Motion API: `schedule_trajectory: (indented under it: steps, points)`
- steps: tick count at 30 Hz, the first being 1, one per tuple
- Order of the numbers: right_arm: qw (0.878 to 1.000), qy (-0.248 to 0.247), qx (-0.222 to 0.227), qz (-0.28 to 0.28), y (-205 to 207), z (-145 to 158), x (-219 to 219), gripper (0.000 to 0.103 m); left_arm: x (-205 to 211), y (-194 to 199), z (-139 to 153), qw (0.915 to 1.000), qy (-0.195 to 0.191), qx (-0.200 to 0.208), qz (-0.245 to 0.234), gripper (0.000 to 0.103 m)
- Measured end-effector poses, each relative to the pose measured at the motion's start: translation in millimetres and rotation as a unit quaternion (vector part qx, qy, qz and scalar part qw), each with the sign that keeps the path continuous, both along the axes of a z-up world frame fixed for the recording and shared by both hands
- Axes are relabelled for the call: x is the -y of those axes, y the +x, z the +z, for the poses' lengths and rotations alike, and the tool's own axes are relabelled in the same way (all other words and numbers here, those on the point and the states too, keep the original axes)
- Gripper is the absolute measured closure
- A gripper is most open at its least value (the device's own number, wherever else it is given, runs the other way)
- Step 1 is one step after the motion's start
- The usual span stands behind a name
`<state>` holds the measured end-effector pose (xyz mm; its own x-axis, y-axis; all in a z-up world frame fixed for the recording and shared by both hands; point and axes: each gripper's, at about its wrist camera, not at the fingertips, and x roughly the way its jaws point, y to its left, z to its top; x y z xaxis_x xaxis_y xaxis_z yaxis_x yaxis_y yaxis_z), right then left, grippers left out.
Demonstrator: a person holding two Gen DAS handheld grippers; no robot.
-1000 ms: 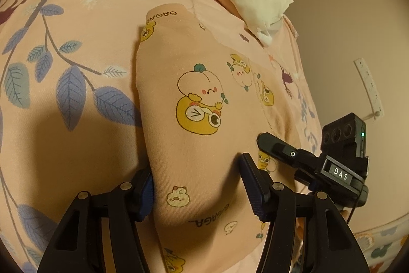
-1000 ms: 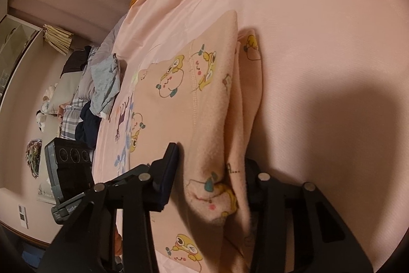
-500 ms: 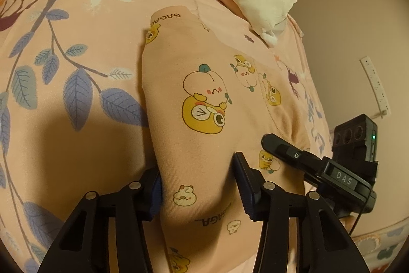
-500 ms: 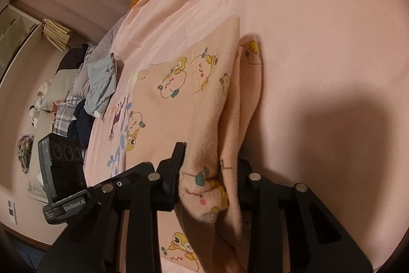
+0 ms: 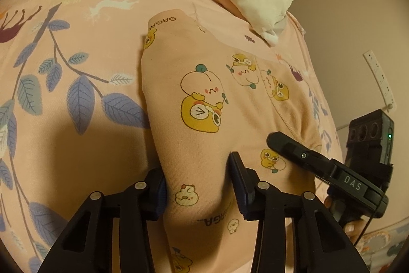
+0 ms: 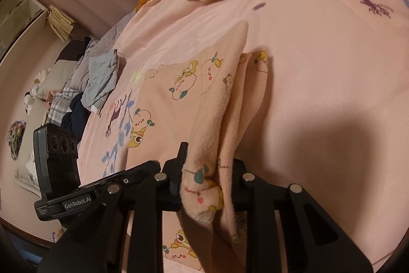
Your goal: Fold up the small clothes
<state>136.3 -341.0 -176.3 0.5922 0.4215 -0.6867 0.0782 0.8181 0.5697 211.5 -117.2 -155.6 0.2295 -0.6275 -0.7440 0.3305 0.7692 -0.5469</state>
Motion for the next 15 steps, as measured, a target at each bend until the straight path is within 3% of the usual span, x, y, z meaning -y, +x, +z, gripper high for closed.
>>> schedule_trajectory:
  steps: [5,15]
  points:
    - [0.999,-0.02,0.024,0.008,-3,12,-8,0.081,-1,-4,8,0.9997,0.002,0.022,0.003,0.075]
    - [0.995,-0.052,0.072,0.047,-5,48,-46,0.082,-34,-14,36,0.9983,-0.01,0.05,0.027,0.076]
